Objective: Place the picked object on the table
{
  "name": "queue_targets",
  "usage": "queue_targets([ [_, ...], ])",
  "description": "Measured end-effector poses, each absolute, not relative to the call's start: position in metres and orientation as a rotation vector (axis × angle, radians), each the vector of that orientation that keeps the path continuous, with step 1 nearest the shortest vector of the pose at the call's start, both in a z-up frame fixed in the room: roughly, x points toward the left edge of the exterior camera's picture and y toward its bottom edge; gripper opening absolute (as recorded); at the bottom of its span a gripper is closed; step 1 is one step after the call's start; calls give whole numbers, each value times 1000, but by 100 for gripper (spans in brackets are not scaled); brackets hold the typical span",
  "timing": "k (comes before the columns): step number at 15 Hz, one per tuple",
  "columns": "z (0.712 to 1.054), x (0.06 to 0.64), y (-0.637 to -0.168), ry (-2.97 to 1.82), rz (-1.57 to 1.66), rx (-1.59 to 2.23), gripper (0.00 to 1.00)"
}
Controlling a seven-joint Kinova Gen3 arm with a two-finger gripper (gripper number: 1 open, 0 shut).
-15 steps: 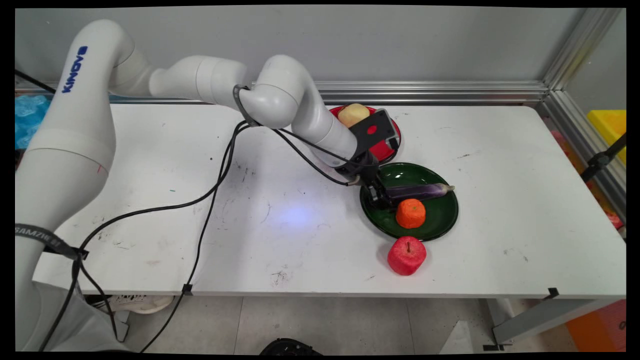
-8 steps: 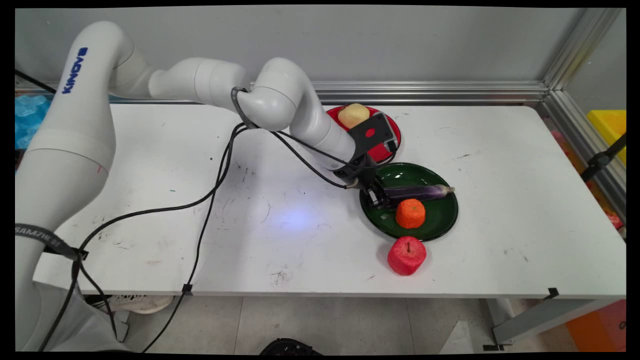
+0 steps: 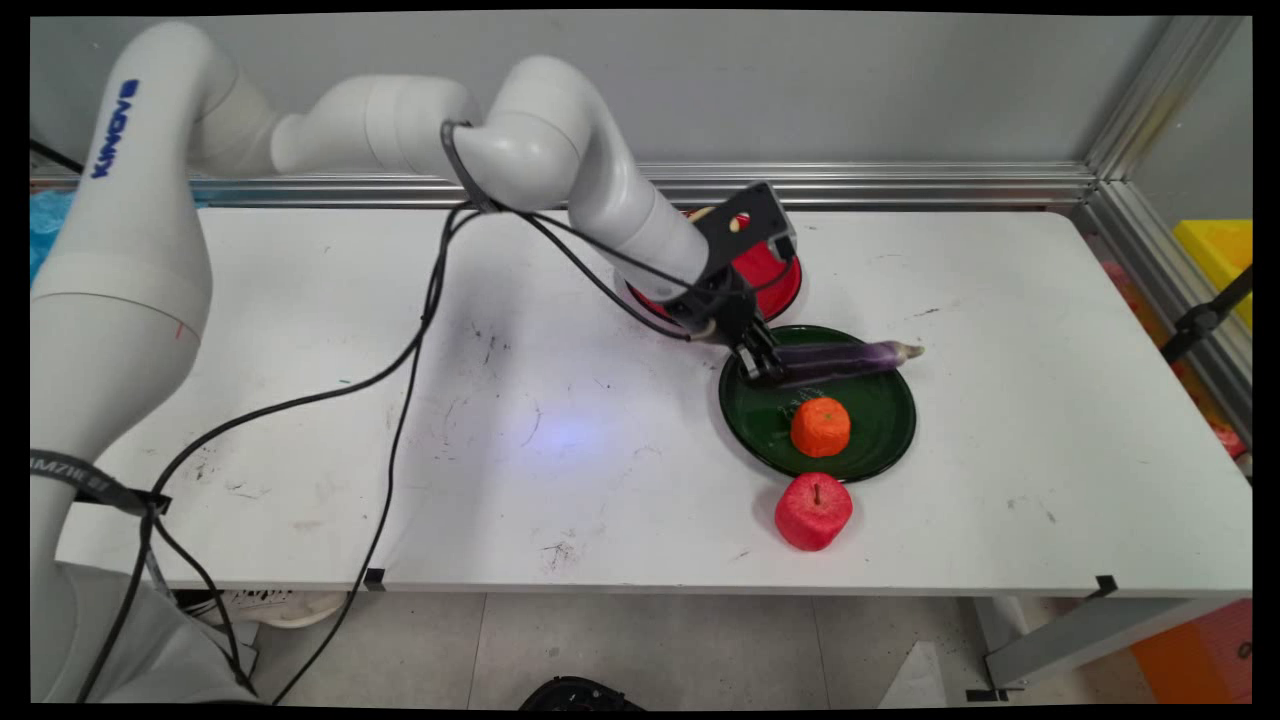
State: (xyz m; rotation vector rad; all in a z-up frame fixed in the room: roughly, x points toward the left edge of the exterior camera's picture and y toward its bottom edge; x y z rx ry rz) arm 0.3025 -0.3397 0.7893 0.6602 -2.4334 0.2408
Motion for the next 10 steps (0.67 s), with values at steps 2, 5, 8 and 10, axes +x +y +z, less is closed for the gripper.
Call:
queue_targets([
  [2,800,316,-339,-2453,243,654,0],
  [5,809,341,-334,-2492,242,640,0],
  [8,816,372,-327,-2534,245,624,0],
  [10,818,391,-322,-2557,251,625,0],
])
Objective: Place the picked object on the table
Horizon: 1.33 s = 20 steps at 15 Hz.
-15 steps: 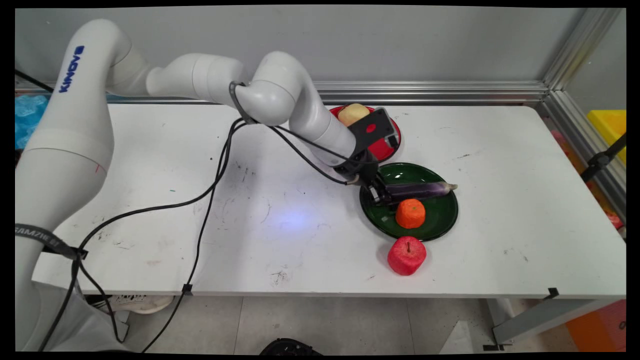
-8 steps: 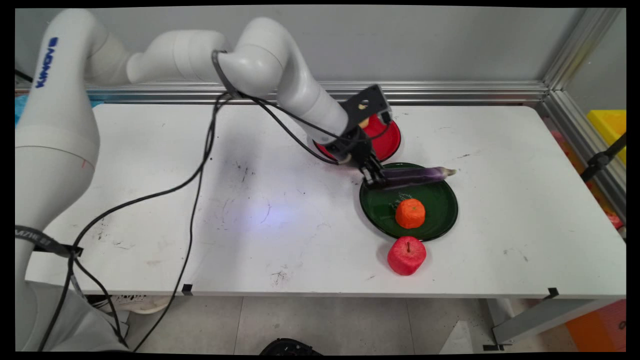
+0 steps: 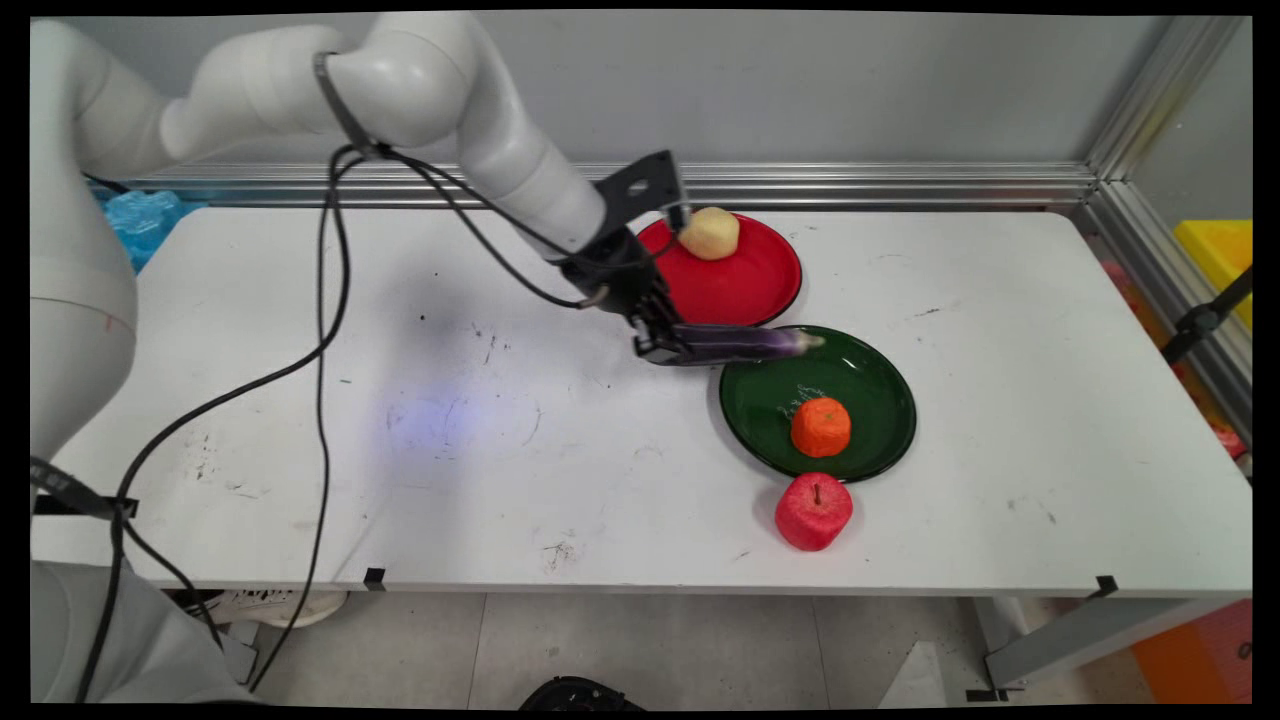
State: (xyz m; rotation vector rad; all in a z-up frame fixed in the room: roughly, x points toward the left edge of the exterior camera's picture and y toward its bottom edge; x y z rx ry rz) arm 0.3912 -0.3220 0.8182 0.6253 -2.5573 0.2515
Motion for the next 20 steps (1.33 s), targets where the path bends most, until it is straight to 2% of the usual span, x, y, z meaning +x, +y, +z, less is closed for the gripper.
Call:
queue_targets([
  [11,808,483,-309,-2643,288,673,0],
  [20,789,502,-311,-2639,262,702,0],
])
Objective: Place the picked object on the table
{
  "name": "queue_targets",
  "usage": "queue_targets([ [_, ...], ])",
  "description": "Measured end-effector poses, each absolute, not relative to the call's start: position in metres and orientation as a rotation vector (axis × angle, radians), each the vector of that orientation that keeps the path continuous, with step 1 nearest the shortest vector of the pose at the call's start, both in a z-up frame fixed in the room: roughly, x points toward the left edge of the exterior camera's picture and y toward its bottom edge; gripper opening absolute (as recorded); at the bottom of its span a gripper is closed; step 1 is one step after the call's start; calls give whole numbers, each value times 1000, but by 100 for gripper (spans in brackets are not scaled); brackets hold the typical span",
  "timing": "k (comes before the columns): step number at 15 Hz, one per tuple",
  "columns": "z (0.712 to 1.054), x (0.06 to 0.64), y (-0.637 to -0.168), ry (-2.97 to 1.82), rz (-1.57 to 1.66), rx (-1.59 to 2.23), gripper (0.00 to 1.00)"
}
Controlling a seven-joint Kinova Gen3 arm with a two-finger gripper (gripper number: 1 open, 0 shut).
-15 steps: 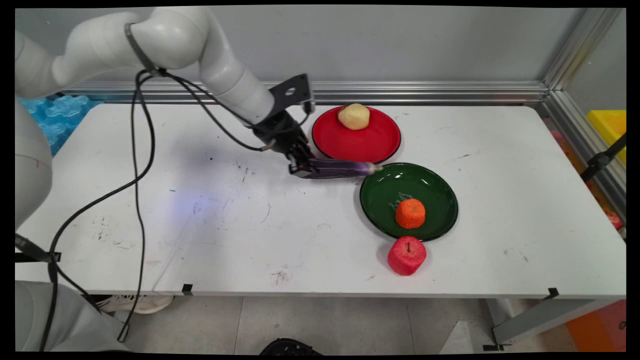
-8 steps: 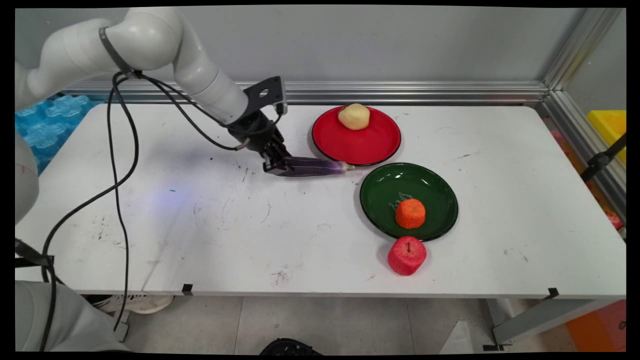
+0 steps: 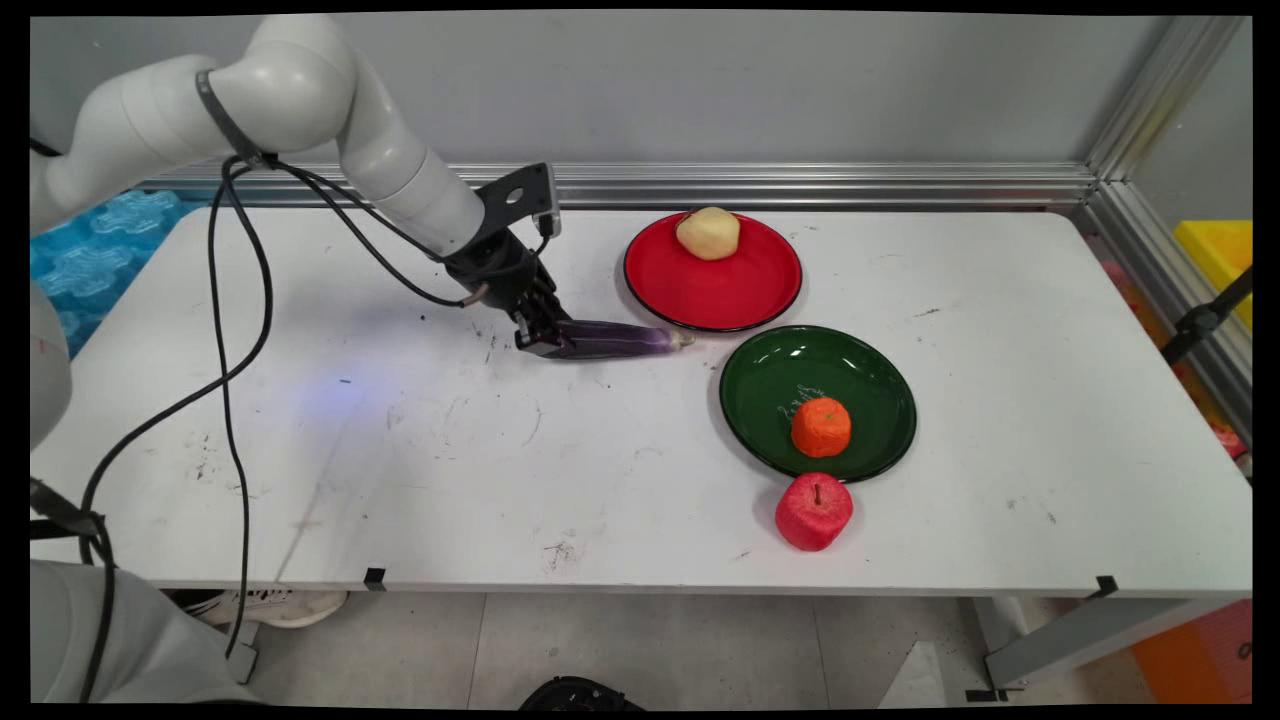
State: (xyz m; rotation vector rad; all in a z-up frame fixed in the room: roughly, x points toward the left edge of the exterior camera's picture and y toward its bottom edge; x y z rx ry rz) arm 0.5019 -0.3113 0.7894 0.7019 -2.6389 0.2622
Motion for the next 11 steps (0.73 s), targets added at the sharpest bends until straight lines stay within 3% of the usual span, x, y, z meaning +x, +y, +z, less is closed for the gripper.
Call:
queue_targets([
  [5,780,501,-316,-2622,247,708,0],
  [6,778,501,-317,-2619,245,708,100],
  [11,775,496,-321,-2605,226,710,100],
])
